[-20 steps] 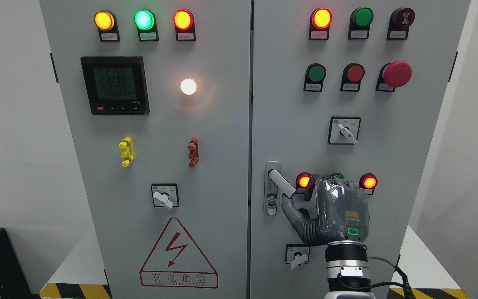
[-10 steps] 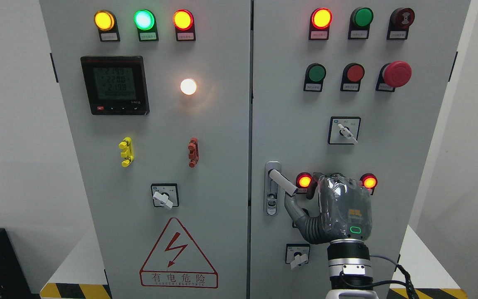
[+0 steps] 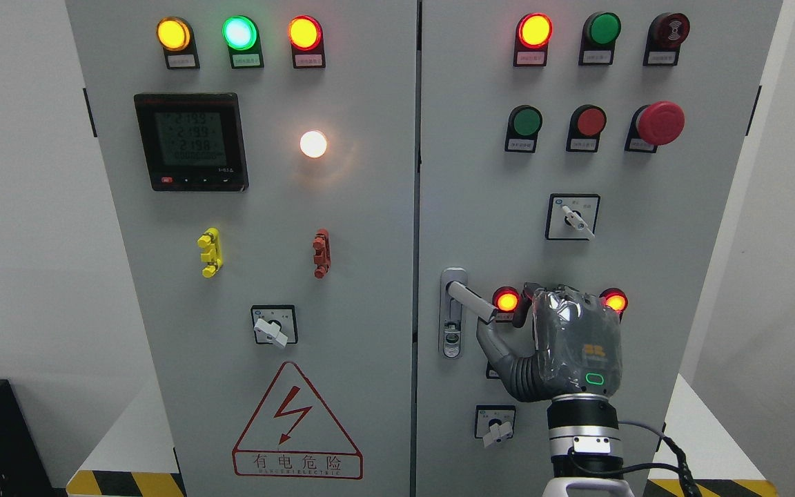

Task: Release door handle

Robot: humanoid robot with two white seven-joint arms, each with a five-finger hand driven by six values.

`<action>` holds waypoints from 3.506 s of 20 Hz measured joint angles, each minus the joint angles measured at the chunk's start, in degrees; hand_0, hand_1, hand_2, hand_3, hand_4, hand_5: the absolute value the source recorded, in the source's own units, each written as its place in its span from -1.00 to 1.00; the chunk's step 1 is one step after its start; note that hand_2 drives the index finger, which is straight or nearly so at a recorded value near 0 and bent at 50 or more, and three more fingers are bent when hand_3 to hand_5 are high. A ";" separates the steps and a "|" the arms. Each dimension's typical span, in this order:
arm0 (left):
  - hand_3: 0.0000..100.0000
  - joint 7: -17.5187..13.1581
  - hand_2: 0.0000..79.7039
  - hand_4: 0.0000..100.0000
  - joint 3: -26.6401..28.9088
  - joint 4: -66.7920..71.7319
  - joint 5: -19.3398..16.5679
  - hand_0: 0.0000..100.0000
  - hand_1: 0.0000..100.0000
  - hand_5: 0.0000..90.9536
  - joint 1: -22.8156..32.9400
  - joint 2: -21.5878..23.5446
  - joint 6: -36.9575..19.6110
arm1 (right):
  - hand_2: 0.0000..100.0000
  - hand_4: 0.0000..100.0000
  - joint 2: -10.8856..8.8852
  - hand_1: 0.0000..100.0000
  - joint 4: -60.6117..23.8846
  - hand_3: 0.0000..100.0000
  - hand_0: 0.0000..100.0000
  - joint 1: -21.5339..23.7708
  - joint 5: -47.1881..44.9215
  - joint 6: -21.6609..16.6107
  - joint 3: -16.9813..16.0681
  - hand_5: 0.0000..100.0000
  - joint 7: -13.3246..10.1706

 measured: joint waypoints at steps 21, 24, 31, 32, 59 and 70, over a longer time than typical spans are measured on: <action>-0.79 0.00 -0.89 -0.99 0.00 0.00 0.00 -1.00 -1.00 -1.00 0.00 0.00 -0.09 | 0.43 0.55 0.01 -0.14 -0.31 1.00 -0.20 0.19 -0.09 -0.50 -0.05 0.46 -0.01; -0.79 0.00 -0.89 -0.99 0.00 0.00 0.00 -1.00 -1.00 -1.00 0.00 0.00 -0.25 | 0.43 0.55 0.01 -0.14 -0.86 1.00 -0.19 1.45 -0.09 -0.69 0.04 0.45 -0.01; -0.79 0.00 -0.89 -0.99 0.00 0.00 0.00 -1.00 -1.00 -1.00 0.00 0.00 -0.10 | 0.31 0.54 -0.03 -0.13 -3.01 0.88 -0.21 5.69 -0.09 -4.03 -0.35 0.39 -0.09; -0.79 0.00 -0.90 -0.99 0.00 0.00 0.00 -1.00 -1.00 -1.00 0.00 -0.01 -0.09 | 0.30 0.54 -0.03 -0.15 -3.46 0.87 -0.21 6.49 -0.10 -4.45 -0.52 0.37 -0.16; -0.79 0.00 -0.89 -0.99 0.00 0.00 0.00 -1.00 -1.00 -1.00 0.00 -0.02 0.01 | -1.00 -1.00 -0.15 -0.61 -14.34 -1.00 -0.33 18.34 -8.39 -11.89 -9.62 -1.00 -4.49; -0.79 0.00 -0.89 -0.99 0.00 0.00 0.00 -1.00 -1.00 -1.00 0.00 -0.02 0.02 | -1.00 -1.00 -0.15 -0.61 -15.23 -1.00 -0.26 15.30 -10.23 -12.06 -11.74 -1.00 -4.56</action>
